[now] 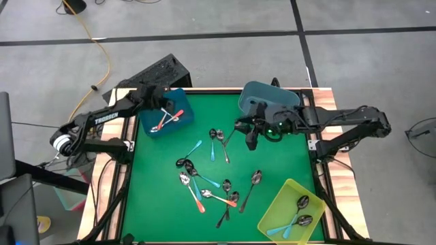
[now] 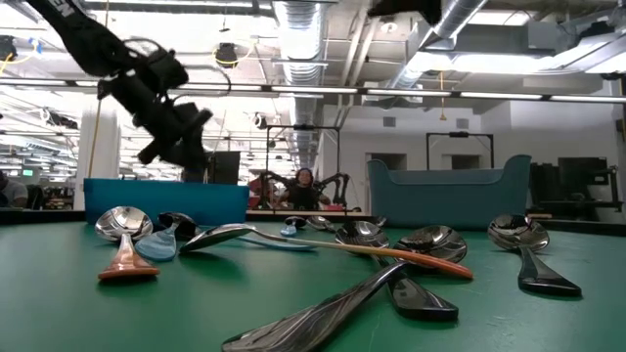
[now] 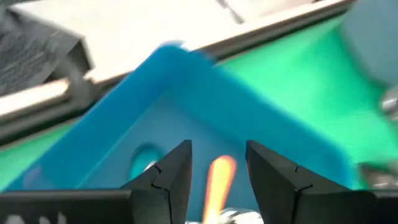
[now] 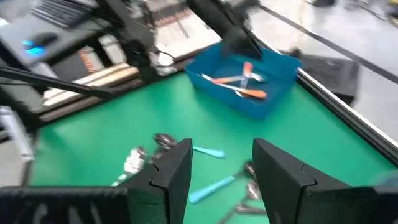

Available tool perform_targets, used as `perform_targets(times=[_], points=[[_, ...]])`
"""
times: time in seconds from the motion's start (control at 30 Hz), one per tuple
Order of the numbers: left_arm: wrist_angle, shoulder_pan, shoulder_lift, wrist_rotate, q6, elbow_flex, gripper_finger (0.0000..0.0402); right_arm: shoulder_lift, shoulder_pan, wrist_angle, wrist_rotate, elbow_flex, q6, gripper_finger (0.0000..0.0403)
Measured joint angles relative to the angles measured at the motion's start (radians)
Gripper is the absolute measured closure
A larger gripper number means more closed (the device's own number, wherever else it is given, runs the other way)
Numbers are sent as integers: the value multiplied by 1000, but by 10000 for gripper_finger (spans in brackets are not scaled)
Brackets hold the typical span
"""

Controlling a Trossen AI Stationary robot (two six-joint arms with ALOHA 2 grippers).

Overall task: Sort silverware by color (type)
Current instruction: Put the black spoon into the blue bin

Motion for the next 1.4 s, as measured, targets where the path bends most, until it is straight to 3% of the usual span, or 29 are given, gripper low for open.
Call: perform_targets(times=[0.17, 0.37, 0.5, 0.7, 0.93, 1.17, 1.27, 1.4], points=[[15, -15, -67, 96, -44, 62, 267, 42, -4, -101, 32, 0, 57, 221], [99, -70, -170, 194, -152, 97, 267, 186, -9, -164, 47, 1, 152, 221], [151, -132, -250, 220, -255, 99, 267, 291, -16, -173, 46, -1, 219, 221], [175, -269, -359, 218, -310, 99, 267, 404, -30, -180, -50, -1, 260, 221], [226, -427, -451, 80, -345, 99, 267, 355, -84, -125, -87, 0, 134, 222], [232, -547, -480, -85, -313, 96, 267, 265, -183, 70, -110, 2, -35, 233], [230, -586, -480, -98, -322, 91, 267, 264, -202, 138, -216, 2, -178, 234], [235, -647, -483, -93, -338, 91, 267, 278, -199, -17, -426, 1, -359, 235]])
